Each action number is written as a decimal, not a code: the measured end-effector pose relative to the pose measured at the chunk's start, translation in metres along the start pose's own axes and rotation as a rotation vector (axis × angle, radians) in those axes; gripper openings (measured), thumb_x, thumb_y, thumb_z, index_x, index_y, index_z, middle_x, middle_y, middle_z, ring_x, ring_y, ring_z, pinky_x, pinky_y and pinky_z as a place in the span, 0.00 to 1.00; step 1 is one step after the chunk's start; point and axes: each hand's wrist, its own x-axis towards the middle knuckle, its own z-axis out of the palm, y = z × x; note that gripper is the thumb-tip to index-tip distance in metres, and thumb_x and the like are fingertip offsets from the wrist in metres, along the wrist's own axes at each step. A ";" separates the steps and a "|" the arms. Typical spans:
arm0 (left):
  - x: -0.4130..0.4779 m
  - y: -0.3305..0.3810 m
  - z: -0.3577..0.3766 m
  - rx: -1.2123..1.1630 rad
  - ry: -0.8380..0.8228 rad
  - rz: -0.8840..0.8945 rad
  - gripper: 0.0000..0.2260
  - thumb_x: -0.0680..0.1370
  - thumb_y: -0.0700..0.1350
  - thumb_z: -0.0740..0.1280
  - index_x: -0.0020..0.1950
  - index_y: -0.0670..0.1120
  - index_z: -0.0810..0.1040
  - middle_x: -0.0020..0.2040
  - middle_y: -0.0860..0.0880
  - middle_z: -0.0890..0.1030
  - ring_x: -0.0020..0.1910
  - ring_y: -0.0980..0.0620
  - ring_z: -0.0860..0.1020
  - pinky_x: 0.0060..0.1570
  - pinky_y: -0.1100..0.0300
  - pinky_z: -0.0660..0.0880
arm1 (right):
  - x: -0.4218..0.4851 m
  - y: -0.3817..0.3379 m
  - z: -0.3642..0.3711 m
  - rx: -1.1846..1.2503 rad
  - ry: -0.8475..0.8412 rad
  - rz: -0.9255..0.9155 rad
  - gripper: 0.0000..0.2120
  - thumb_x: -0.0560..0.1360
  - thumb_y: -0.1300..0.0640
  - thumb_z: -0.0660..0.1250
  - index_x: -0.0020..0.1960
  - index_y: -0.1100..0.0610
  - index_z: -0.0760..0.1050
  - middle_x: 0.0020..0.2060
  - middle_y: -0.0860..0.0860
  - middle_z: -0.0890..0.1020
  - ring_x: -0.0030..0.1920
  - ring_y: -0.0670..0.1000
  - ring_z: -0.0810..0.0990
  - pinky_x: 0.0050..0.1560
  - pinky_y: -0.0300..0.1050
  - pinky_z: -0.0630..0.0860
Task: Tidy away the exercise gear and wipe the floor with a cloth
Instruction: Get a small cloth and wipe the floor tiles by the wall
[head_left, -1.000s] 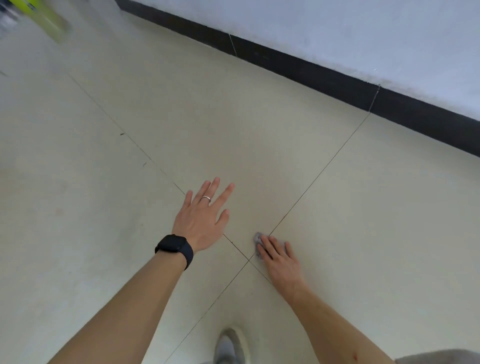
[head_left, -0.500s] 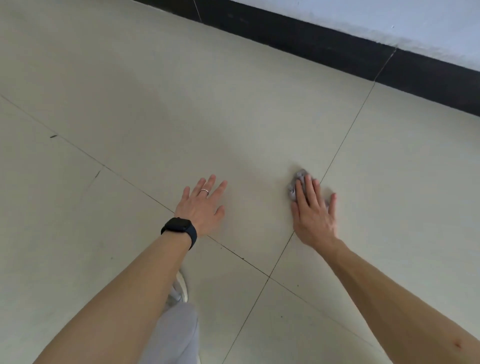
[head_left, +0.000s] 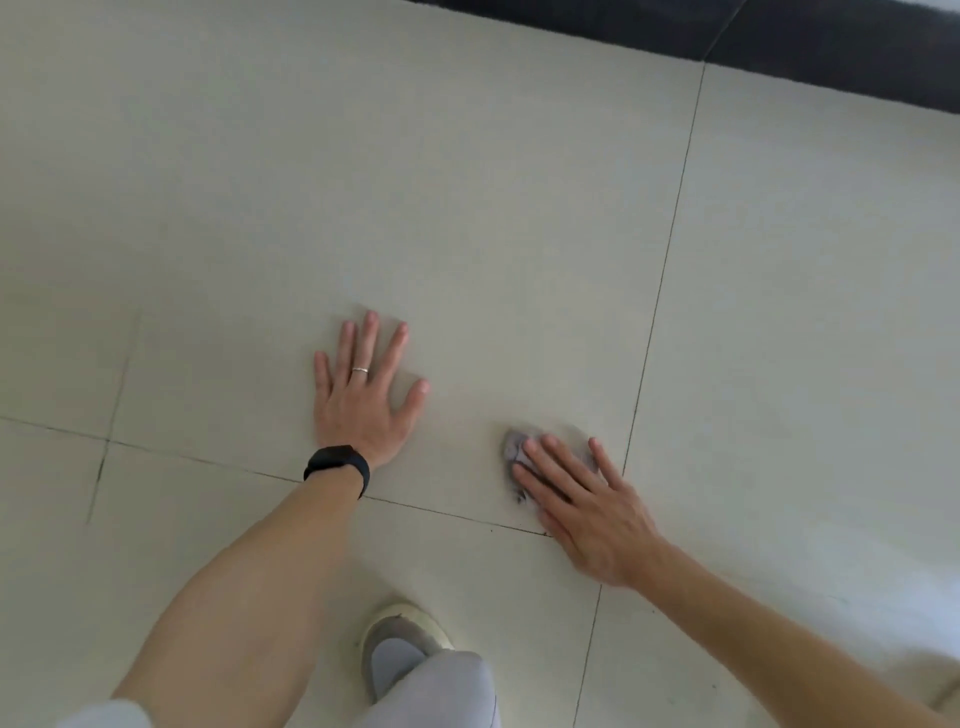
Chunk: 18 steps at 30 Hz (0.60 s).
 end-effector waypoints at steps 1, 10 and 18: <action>0.001 -0.001 0.001 0.007 0.005 0.001 0.32 0.78 0.67 0.49 0.81 0.62 0.45 0.82 0.56 0.41 0.81 0.51 0.41 0.77 0.41 0.44 | -0.001 0.005 -0.002 -0.041 -0.028 -0.060 0.27 0.84 0.47 0.51 0.82 0.49 0.53 0.82 0.48 0.53 0.81 0.51 0.52 0.75 0.65 0.59; 0.003 -0.007 0.004 0.013 -0.048 0.015 0.31 0.79 0.65 0.47 0.80 0.62 0.40 0.81 0.55 0.36 0.80 0.51 0.37 0.77 0.40 0.43 | 0.081 -0.020 -0.031 0.243 0.122 0.734 0.27 0.85 0.44 0.41 0.82 0.47 0.40 0.81 0.47 0.36 0.80 0.50 0.35 0.78 0.64 0.40; 0.004 -0.009 0.008 -0.021 -0.016 0.045 0.31 0.79 0.63 0.51 0.81 0.61 0.46 0.82 0.54 0.41 0.81 0.50 0.41 0.77 0.38 0.46 | 0.055 -0.034 -0.007 -0.025 0.011 0.188 0.26 0.85 0.46 0.47 0.82 0.47 0.50 0.82 0.47 0.50 0.81 0.50 0.50 0.76 0.66 0.56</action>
